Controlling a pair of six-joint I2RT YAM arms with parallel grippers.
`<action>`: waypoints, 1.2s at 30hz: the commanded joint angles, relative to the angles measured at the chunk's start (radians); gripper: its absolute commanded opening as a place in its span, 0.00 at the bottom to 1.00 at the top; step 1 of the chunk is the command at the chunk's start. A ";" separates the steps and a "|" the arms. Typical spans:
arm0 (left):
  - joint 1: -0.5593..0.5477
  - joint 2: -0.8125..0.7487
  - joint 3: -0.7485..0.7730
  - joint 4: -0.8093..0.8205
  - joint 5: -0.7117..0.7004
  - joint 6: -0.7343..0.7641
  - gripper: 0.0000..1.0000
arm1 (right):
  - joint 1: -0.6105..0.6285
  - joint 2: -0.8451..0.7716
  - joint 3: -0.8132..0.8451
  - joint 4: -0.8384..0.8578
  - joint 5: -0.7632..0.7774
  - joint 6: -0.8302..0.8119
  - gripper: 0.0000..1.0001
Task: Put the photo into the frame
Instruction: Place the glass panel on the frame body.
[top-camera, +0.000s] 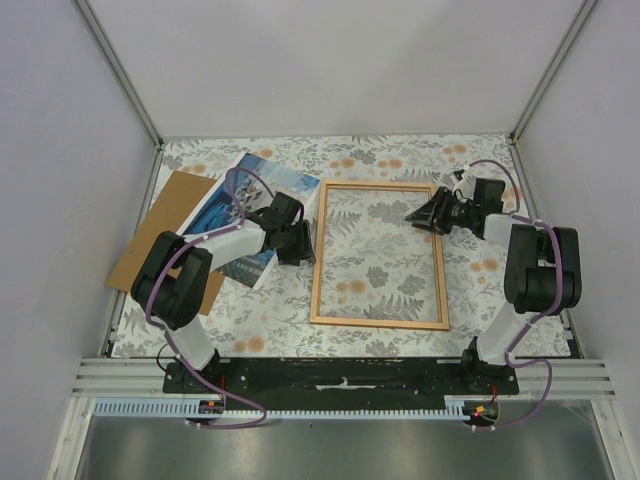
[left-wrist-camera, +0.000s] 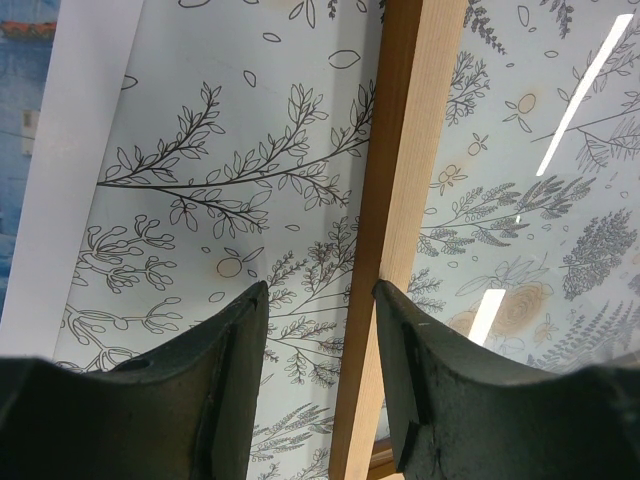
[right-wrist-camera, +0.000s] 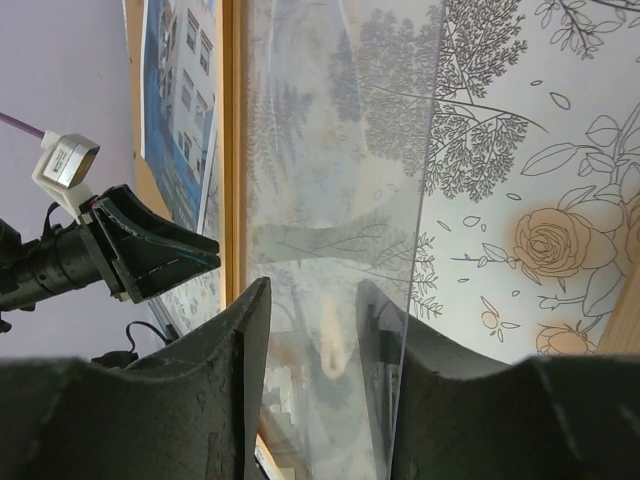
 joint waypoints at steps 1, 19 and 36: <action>-0.007 -0.016 0.003 -0.002 -0.029 -0.007 0.54 | 0.002 -0.039 0.053 -0.050 0.039 -0.048 0.47; -0.007 -0.017 0.001 0.002 -0.025 -0.007 0.54 | 0.002 -0.082 0.095 -0.201 0.167 -0.121 0.60; -0.007 -0.019 0.003 0.002 -0.025 -0.008 0.53 | 0.002 -0.085 0.142 -0.304 0.288 -0.174 0.62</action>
